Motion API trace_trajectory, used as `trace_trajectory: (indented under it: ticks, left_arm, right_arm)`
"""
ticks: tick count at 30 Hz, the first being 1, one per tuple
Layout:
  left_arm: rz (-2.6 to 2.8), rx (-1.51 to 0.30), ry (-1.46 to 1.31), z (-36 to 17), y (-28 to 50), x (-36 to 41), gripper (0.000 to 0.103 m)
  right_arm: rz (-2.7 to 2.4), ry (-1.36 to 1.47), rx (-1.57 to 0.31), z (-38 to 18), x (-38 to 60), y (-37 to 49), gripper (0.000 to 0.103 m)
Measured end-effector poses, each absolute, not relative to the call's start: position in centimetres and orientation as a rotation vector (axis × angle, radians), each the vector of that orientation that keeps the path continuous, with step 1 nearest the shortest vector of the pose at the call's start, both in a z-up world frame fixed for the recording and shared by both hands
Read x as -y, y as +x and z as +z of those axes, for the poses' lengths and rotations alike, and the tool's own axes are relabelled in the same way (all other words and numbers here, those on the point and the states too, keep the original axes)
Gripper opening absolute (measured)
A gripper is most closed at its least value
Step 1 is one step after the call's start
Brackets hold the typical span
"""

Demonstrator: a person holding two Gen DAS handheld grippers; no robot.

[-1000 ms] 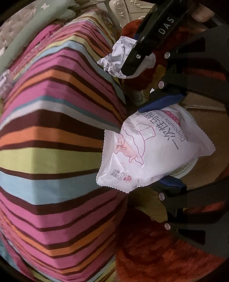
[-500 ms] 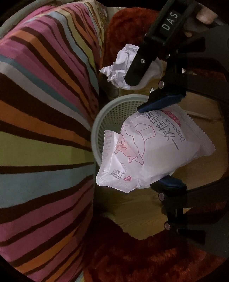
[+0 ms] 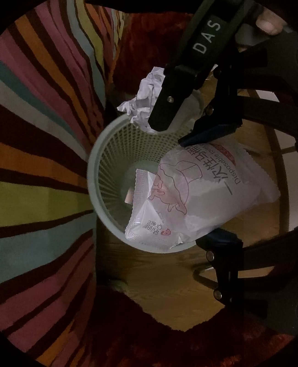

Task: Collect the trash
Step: 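Carry the bag and paper ball over the wastebasket and open both tools, then lift both tools from the wastebasket back toward the bed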

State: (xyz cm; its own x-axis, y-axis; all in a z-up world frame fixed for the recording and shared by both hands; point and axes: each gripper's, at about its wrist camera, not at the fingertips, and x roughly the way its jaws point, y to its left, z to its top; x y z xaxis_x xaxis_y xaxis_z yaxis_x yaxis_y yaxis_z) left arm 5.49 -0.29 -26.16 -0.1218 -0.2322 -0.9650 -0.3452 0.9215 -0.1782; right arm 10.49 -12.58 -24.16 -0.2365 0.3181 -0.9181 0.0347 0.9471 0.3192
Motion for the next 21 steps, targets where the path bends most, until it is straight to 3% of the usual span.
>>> trace_trajectory:
  ticks: [3,4,5,6,7,10,21]
  left_arm:
    - [0.109,-1.743,-0.461,-26.9,5.5,0.1,0.066]
    - [0.118,-1.755,-0.462,-27.1,5.4,0.1,0.072]
    - [0.129,-1.766,-0.453,-27.3,5.3,0.1,0.087]
    - [0.136,-1.772,-0.448,-27.3,5.3,0.0,0.091]
    - [0.141,-1.773,-0.445,-27.4,5.3,0.0,0.091]
    - [0.14,-1.777,-0.447,-27.3,5.1,0.0,0.091]
    - [0.143,-1.768,-0.462,-27.3,5.0,-0.3,0.091]
  right_arm:
    - [0.244,0.264,-1.835,-24.7,13.0,10.4,0.06]
    - [0.237,0.27,-1.849,-25.0,13.1,10.4,0.061]
    - [0.227,0.282,-1.869,-25.4,13.2,10.3,0.067]
    - [0.212,0.286,-1.885,-25.8,13.3,10.3,0.075]
    - [0.194,0.286,-1.894,-26.0,13.5,10.2,0.086]
    - [0.164,0.336,-1.884,-26.2,14.5,10.4,0.095]
    - [0.162,0.391,-1.87,-26.1,15.3,10.4,0.095]
